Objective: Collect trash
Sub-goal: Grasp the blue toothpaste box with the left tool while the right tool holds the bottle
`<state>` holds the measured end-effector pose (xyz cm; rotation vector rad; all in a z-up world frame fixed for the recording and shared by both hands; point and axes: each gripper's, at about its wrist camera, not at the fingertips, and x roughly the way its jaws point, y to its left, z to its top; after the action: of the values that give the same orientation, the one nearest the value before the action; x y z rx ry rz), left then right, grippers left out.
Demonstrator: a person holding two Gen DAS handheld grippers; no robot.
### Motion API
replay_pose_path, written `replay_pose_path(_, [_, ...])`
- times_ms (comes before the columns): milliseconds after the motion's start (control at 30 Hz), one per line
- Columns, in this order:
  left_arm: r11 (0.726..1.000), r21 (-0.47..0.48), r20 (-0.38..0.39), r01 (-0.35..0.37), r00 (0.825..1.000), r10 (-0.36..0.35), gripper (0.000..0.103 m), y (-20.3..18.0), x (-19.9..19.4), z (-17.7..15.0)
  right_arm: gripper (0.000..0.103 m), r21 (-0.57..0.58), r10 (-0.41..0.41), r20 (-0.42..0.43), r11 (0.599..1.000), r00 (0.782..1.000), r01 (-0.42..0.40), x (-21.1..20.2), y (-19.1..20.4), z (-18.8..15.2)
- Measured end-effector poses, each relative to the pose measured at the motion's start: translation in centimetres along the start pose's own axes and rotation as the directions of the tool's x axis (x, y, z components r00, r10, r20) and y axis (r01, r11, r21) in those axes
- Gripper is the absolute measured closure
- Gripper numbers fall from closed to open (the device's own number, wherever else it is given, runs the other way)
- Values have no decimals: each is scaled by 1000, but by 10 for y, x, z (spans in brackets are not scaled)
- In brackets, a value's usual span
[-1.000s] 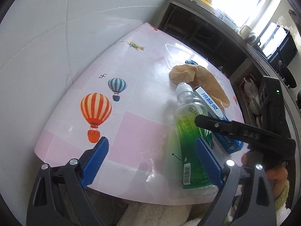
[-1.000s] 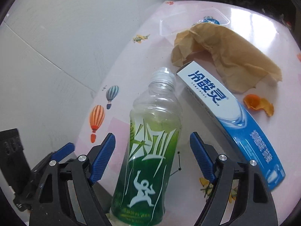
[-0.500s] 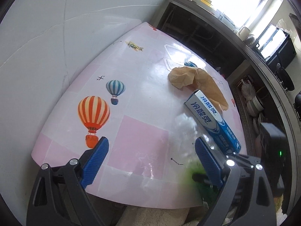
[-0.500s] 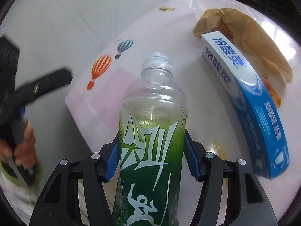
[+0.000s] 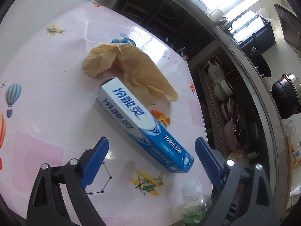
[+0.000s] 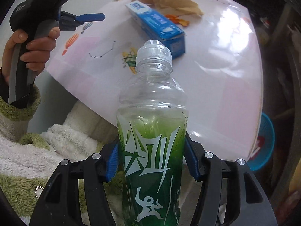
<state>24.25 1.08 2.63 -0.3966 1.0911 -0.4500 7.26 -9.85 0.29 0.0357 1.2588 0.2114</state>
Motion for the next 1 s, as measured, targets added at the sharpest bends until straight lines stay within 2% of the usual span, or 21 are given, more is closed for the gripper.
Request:
replay_pose_path(100, [998, -43, 4, -41, 999, 41, 12, -9, 25, 10, 47, 98, -28, 27, 995, 999, 26, -2, -10, -1])
replay_pose_path(167, [993, -68, 4, -99, 995, 100, 12, -12, 43, 14, 47, 166, -31, 43, 986, 999, 23, -3, -17, -4])
replay_pose_path(267, [985, -88, 0, -149, 989, 150, 12, -15, 64, 12, 47, 264, -30, 68, 965, 997, 11, -7, -27, -7])
replay_pose_path(433, [976, -38, 10, -213, 977, 213, 26, -19, 78, 4, 47, 356, -50, 102, 934, 994, 10, -5, -46, -3])
replay_pose_path(567, [983, -62, -5, -170, 985, 170, 37, -9, 77, 1, 47, 371, -52, 115, 929, 992, 6, -3, -50, 4])
replay_pose_path(700, [988, -41, -10, -146, 989, 146, 50, -3, 64, 1, 47, 374, -45, 124, 927, 991, -5, -8, -61, 3])
replay_pose_path(1000, [994, 30, -53, -108, 993, 109, 61, 32, 28, -6, 47, 391, -29, 143, 920, 989, -30, -8, -68, 3])
